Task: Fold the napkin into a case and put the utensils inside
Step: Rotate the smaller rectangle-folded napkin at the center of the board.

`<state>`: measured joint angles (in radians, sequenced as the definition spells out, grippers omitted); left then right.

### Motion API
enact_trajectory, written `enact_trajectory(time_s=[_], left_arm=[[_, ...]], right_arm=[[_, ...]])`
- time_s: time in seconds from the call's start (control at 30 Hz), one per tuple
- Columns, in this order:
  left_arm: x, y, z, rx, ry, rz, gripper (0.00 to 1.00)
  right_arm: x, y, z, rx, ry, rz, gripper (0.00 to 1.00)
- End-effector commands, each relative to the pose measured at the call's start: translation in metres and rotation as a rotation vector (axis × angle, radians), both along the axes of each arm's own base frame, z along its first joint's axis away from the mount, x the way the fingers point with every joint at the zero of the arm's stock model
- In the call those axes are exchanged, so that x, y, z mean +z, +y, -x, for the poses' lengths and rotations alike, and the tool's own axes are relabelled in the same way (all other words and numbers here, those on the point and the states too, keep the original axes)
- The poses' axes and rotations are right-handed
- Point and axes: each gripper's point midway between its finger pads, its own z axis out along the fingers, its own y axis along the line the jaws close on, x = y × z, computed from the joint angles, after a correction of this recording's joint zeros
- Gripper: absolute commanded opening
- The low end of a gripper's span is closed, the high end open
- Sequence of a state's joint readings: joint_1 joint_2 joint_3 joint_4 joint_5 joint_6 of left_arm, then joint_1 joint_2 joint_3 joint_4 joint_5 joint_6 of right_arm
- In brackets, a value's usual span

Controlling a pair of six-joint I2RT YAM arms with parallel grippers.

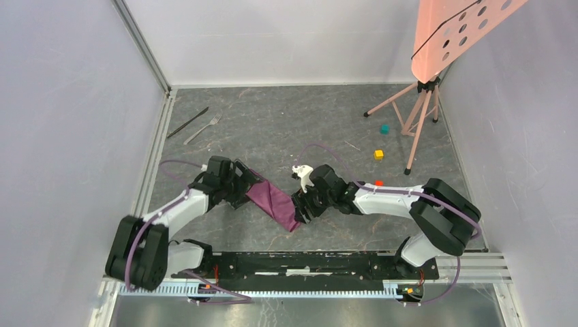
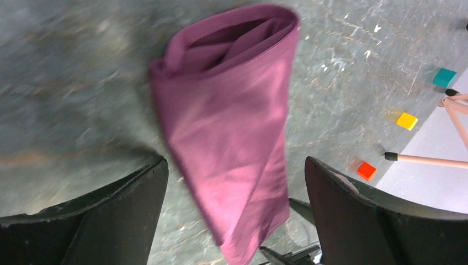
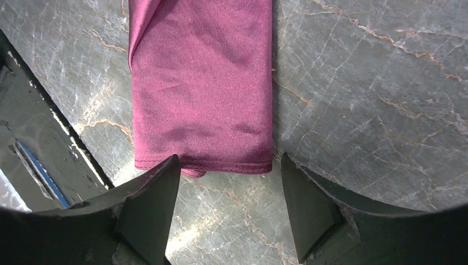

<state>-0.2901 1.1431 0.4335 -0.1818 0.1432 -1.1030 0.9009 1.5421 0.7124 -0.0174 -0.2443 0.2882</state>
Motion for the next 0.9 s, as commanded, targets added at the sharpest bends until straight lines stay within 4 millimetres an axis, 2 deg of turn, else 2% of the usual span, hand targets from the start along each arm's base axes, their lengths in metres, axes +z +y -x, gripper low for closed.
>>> enact_trajectory(time_s=[0.0, 0.07, 0.13, 0.17, 0.2, 0.23, 0.27, 0.33, 0.37, 0.43, 0.47, 0.53, 0.63, 0.77, 0.87], left_arm=[[0.013, -0.026, -0.047, -0.161, -0.090, -0.008, 1.00], [0.009, -0.038, -0.065, -0.228, -0.076, -0.010, 1.00], [0.011, -0.061, -0.091, -0.329, -0.098, -0.019, 1.00], [0.017, -0.075, -0.107, -0.397, -0.115, -0.031, 1.00], [0.005, -0.091, -0.110, -0.472, -0.061, -0.044, 1.00], [0.008, -0.114, -0.127, -0.553, -0.067, -0.045, 1.00], [0.006, -0.137, -0.128, -0.639, -0.038, -0.045, 1.00], [0.019, -0.197, -0.132, -0.799, -0.046, 0.040, 1.00], [0.019, -0.219, -0.128, -0.848, -0.042, 0.079, 1.00], [0.027, -0.247, -0.123, -0.901, -0.063, 0.134, 1.00], [0.032, -0.252, -0.121, -0.916, -0.074, 0.149, 1.00], [0.040, -0.249, -0.117, -0.919, -0.094, 0.147, 1.00], [0.052, -0.230, -0.111, -0.913, -0.128, 0.068, 1.00], [0.072, -0.192, -0.102, -0.853, -0.176, -0.053, 1.00], [0.092, -0.158, -0.094, -0.789, -0.219, -0.114, 1.00]], right_arm=[[0.002, 0.012, -0.003, -0.027, 0.000, -0.094, 0.72], [0.002, 0.013, 0.001, -0.052, 0.015, -0.128, 0.71], [0.002, 0.015, 0.006, -0.073, 0.031, -0.174, 0.71], [0.003, 0.017, 0.009, -0.082, 0.036, -0.197, 0.70], [0.004, 0.020, 0.011, -0.086, 0.038, -0.221, 0.70], [0.003, 0.021, 0.014, -0.091, 0.049, -0.233, 0.70], [0.004, 0.023, 0.017, -0.091, 0.046, -0.249, 0.70], [0.008, 0.023, 0.018, -0.088, 0.032, -0.264, 0.71], [0.010, 0.020, 0.015, -0.095, 0.010, -0.258, 0.71], [0.015, 0.006, 0.007, -0.126, -0.061, -0.220, 0.72], [0.016, -0.003, 0.006, -0.141, -0.090, -0.202, 0.72], [0.023, -0.021, 0.002, -0.191, -0.150, -0.191, 0.74], [0.032, -0.048, -0.002, -0.264, -0.213, -0.176, 0.78], [0.037, -0.073, -0.015, -0.348, -0.221, -0.184, 0.82], [0.042, -0.077, -0.021, -0.345, -0.200, -0.209, 0.82]])
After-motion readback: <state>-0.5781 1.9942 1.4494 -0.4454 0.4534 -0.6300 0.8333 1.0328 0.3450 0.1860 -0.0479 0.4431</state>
